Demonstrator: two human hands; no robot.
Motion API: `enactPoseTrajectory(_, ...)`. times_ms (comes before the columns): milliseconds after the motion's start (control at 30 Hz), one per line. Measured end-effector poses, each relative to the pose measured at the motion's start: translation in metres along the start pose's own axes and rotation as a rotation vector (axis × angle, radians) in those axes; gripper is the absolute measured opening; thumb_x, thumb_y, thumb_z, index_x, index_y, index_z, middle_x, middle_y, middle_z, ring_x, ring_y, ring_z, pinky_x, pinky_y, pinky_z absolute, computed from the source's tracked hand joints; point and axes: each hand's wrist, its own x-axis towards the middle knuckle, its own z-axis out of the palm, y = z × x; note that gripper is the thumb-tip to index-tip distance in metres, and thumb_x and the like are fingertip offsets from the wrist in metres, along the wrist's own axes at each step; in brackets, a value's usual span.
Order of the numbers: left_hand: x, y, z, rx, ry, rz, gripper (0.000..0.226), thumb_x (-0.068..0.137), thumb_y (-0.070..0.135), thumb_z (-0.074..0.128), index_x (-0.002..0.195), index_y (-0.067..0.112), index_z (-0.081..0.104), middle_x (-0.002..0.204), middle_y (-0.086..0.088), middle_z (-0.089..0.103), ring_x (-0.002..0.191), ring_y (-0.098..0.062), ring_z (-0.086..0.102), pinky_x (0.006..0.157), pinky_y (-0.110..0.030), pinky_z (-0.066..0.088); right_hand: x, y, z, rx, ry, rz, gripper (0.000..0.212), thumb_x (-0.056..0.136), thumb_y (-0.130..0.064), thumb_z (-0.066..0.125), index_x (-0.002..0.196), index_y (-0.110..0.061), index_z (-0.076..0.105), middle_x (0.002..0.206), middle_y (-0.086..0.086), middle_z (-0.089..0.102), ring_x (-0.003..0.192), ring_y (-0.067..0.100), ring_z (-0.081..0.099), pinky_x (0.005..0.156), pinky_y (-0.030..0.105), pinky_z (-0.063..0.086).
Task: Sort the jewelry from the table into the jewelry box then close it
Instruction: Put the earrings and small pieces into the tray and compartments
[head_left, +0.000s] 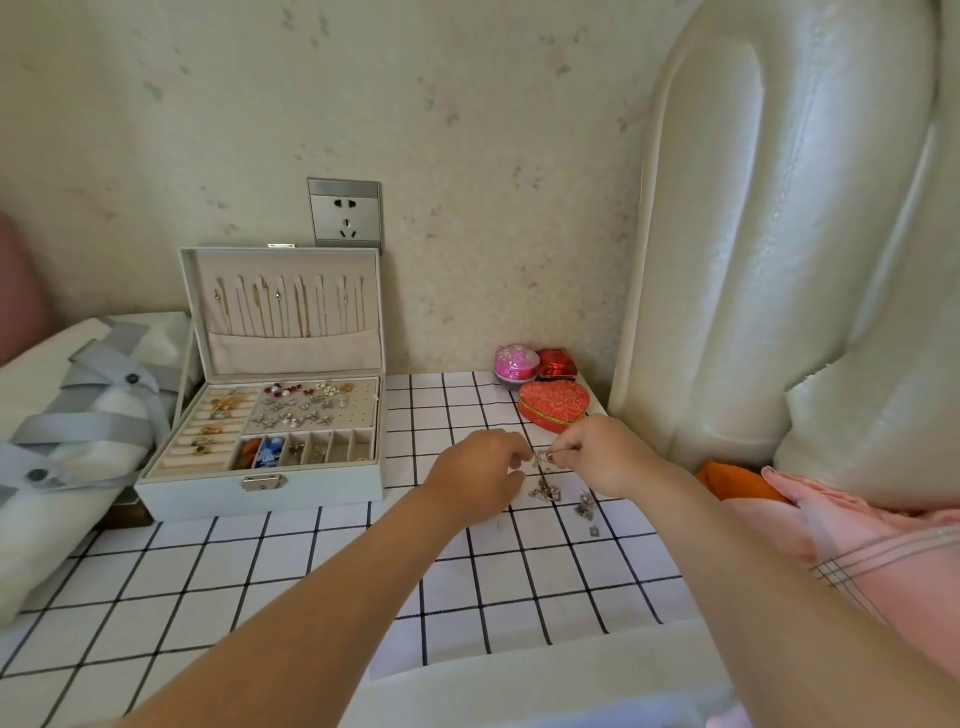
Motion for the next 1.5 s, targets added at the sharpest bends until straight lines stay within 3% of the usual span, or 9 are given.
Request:
enactPoseTrajectory(133,0.005,0.007,0.0,-0.237,0.081,-0.048,0.033,0.095,0.025,0.061,0.128,0.025,0.056,0.116,0.012,0.063,0.095,-0.004,0.055,0.082,-0.023,0.048,-0.006,-0.013,-0.01,0.252,0.04,-0.028,0.017,0.09,-0.015,0.07,0.08,-0.027,0.076,0.072,-0.009,0.071,0.045,-0.003,0.053,0.047,0.014,0.042)
enactPoseTrajectory(300,0.009,0.01,-0.003,-0.509,0.142,-0.159,0.015,0.091,0.028,0.068,0.106,0.027,0.068,0.091,0.007,0.071,0.081,-0.009,0.065,0.074,-0.027,0.054,-0.013,-0.02,-0.017,0.405,0.038,-0.036,0.011,0.09,-0.014,0.071,0.091,-0.023,0.077,0.076,-0.003,0.076,0.047,0.008,0.05,0.048,0.016,0.043)
enactPoseTrajectory(467,0.007,0.013,-0.009,-0.637,0.105,-0.171,0.012,0.085,0.034,0.075,0.092,0.024,0.073,0.083,0.015,0.07,0.068,0.011,0.059,0.067,-0.011,0.043,-0.016,-0.021,-0.017,0.531,0.045,-0.016,0.007,0.086,-0.014,0.077,0.092,-0.014,0.075,0.076,0.002,0.076,0.046,0.012,0.048,0.043,0.016,0.039)
enactPoseTrajectory(567,0.006,0.012,-0.008,-0.586,0.085,-0.18,0.012,0.085,0.033,0.075,0.088,0.022,0.072,0.078,0.016,0.067,0.058,0.01,0.054,0.056,-0.009,0.038,-0.015,-0.022,-0.015,0.531,0.023,-0.02,0.009,0.089,-0.014,0.075,0.097,-0.015,0.073,0.08,0.0,0.075,0.046,0.013,0.051,0.043,0.016,0.04)
enactPoseTrajectory(667,0.006,0.008,-0.005,-0.512,0.109,-0.207,0.012,0.086,0.032,0.074,0.086,0.02,0.07,0.078,0.012,0.068,0.068,-0.001,0.06,0.067,-0.02,0.05,-0.013,-0.018,-0.012,0.342,-0.013,-0.02,0.016,0.087,-0.017,0.076,0.101,-0.021,0.069,0.087,0.002,0.075,0.053,0.004,0.059,0.051,0.017,0.045)
enactPoseTrajectory(833,0.002,0.005,-0.002,-0.437,0.096,-0.222,0.007,0.089,0.03,0.069,0.086,0.023,0.067,0.081,0.005,0.07,0.074,-0.008,0.063,0.072,-0.026,0.051,-0.017,-0.01,-0.009,0.048,-0.164,-0.043,0.014,0.076,-0.012,0.083,0.083,-0.023,0.077,0.074,-0.013,0.069,0.065,-0.002,0.061,0.058,0.011,0.045)
enactPoseTrajectory(1200,-0.003,0.003,-0.001,-0.376,0.058,-0.23,0.005,0.092,0.03,0.064,0.092,0.027,0.067,0.083,0.01,0.067,0.077,-0.005,0.061,0.066,-0.018,0.046,-0.011,-0.009,0.0,-0.12,-0.161,-0.032,0.009,0.081,-0.024,0.08,0.09,-0.026,0.08,0.08,-0.018,0.07,0.084,0.004,0.067,0.082,0.029,0.057)
enactPoseTrajectory(1400,-0.005,0.0,-0.009,-0.388,0.071,-0.234,0.01,0.094,0.031,0.062,0.089,0.024,0.068,0.083,0.009,0.07,0.077,-0.005,0.062,0.068,-0.019,0.047,-0.009,-0.014,-0.007,-0.028,-0.058,-0.046,0.011,0.089,-0.022,0.071,0.085,-0.024,0.081,0.083,-0.009,0.076,0.079,0.011,0.069,0.076,0.033,0.058)
enactPoseTrajectory(1500,-0.008,-0.003,-0.019,-0.4,0.102,-0.234,0.011,0.094,0.03,0.061,0.088,0.025,0.069,0.08,0.01,0.07,0.072,-0.002,0.06,0.063,-0.015,0.043,-0.009,-0.028,-0.015,0.108,-0.001,-0.063,0.008,0.088,-0.022,0.074,0.084,-0.025,0.08,0.088,-0.007,0.077,0.06,0.002,0.064,0.063,0.022,0.056)
